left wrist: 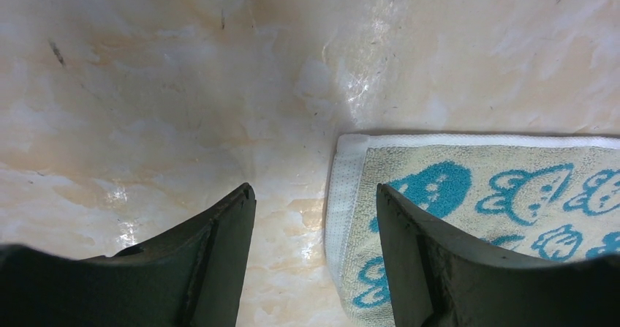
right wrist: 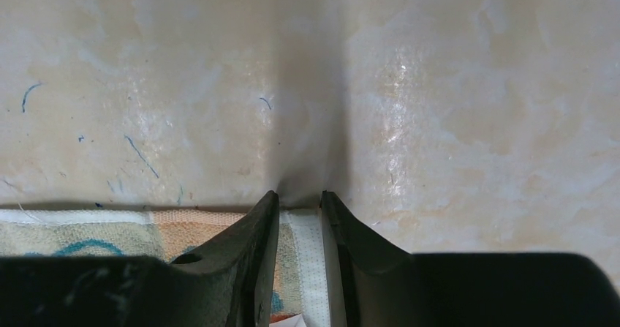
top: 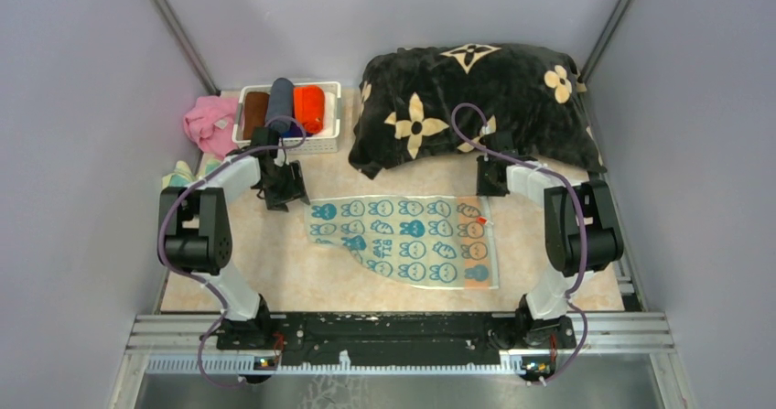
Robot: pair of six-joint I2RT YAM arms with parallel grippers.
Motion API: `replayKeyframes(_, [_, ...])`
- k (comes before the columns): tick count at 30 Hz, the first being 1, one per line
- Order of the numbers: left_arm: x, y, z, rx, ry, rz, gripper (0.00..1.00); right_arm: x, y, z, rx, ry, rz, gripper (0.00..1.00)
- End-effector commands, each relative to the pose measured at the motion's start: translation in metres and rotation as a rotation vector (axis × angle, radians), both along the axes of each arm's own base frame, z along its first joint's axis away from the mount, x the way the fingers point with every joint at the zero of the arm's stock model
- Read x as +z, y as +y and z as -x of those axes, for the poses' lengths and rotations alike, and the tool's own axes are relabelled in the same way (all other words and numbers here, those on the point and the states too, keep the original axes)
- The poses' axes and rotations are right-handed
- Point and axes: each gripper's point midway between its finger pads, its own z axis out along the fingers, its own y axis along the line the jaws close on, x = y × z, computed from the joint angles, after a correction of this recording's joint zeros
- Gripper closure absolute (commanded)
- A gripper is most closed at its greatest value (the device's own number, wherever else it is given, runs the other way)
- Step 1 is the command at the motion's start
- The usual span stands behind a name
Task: Roll the towels
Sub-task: Flatten out the towel at the center of the board.
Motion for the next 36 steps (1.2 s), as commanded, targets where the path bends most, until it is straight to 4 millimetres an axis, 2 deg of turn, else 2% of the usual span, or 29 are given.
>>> replayKeyframes(1, [0.006, 0.003, -0.007, -0.008, -0.008, -0.008, 0.33, -0.015, 0.002, 0.018, 0.010, 0.093, -0.002, 0.71])
replayKeyframes(3, [0.005, 0.002, -0.008, -0.009, -0.007, -0.004, 0.33, -0.005, 0.004, 0.012, 0.012, 0.071, -0.013, 0.69])
replayKeyframes(9, [0.002, 0.000, -0.008, -0.014, -0.004, 0.008, 0.33, 0.046, 0.009, -0.007, 0.010, -0.048, -0.046, 0.67])
replayKeyframes(12, [0.001, -0.001, -0.010, -0.017, -0.006, 0.015, 0.33, 0.053, 0.009, -0.006, 0.011, -0.058, -0.047, 0.67])
replayKeyframes(19, [-0.004, -0.006, -0.018, -0.025, 0.011, 0.034, 0.40, 0.036, 0.005, 0.006, 0.007, -0.012, -0.027, 0.67])
replayKeyframes(24, [-0.006, -0.005, -0.018, -0.025, 0.014, 0.031, 0.41, 0.021, 0.001, 0.010, 0.005, 0.024, -0.007, 0.67])
replayKeyframes(29, [-0.006, -0.005, -0.018, -0.025, 0.018, 0.032, 0.41, 0.017, 0.001, 0.015, 0.005, 0.044, -0.005, 0.67])
replayKeyframes(31, [-0.007, -0.005, -0.017, -0.026, 0.022, 0.032, 0.41, 0.003, -0.002, 0.021, 0.001, 0.088, 0.008, 0.68])
replayKeyframes(36, [-0.007, -0.006, -0.018, -0.028, 0.020, 0.036, 0.42, -0.013, -0.005, 0.031, -0.002, 0.149, 0.030, 0.69])
